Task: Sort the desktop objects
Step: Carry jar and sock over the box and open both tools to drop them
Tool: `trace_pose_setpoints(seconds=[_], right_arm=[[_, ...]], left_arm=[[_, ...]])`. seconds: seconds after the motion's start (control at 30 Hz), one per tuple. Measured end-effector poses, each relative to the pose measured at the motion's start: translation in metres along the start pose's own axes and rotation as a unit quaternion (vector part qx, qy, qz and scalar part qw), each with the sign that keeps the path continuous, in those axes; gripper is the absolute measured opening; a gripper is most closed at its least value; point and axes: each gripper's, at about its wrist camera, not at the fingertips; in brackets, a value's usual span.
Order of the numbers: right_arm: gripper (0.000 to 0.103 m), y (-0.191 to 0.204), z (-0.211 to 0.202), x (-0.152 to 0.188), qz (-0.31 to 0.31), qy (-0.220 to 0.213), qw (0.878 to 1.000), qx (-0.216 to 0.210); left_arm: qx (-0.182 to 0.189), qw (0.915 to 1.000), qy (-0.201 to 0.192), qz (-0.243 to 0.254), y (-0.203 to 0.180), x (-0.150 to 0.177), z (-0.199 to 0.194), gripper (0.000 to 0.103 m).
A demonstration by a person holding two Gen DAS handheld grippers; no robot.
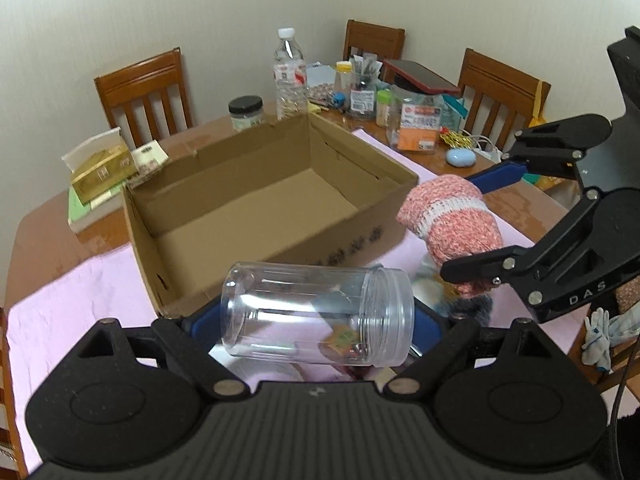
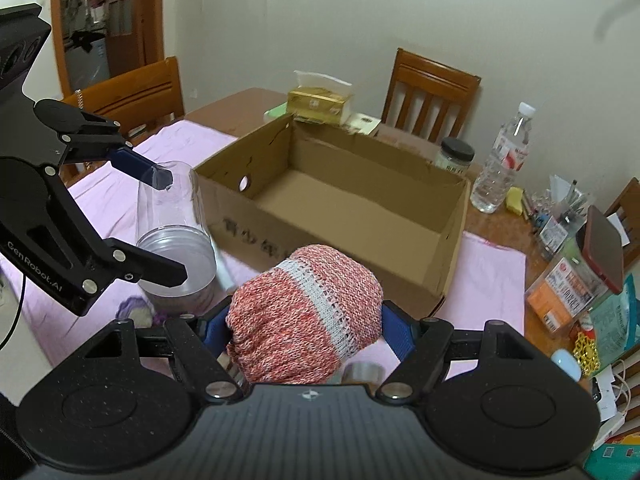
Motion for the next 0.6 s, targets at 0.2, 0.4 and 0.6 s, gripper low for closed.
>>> trace_pose_setpoints(seconds=[0.2, 0.4, 0.6], right_arm=[[0.08, -0.013, 0.008, -0.021, 0.0, -0.01, 1.0, 0.001], [0.08, -0.03, 0.018, -0.045, -0.004, -0.021, 1.0, -0.003], [0.08, -0.042, 0.037, -0.064, -0.012, -0.019, 1.0, -0.01]], left_arm=[[-0.017, 0.9998, -0.01, -0.003, 0.012, -0.02, 0.001, 0.091], [-0.037, 0.9991, -0.015, -0.015, 0.024, -0.039, 0.009, 0.091], [-0.046, 0.9983, -0.014, -0.032, 0.037, -0.053, 0.023, 0.091]])
Point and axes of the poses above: each gripper's, at about its wrist camera, not at the fingertips, and z roughly the way its jaws point, y to its left, x to its underside, and after that the axes turned 3 degrees about y, right-handed
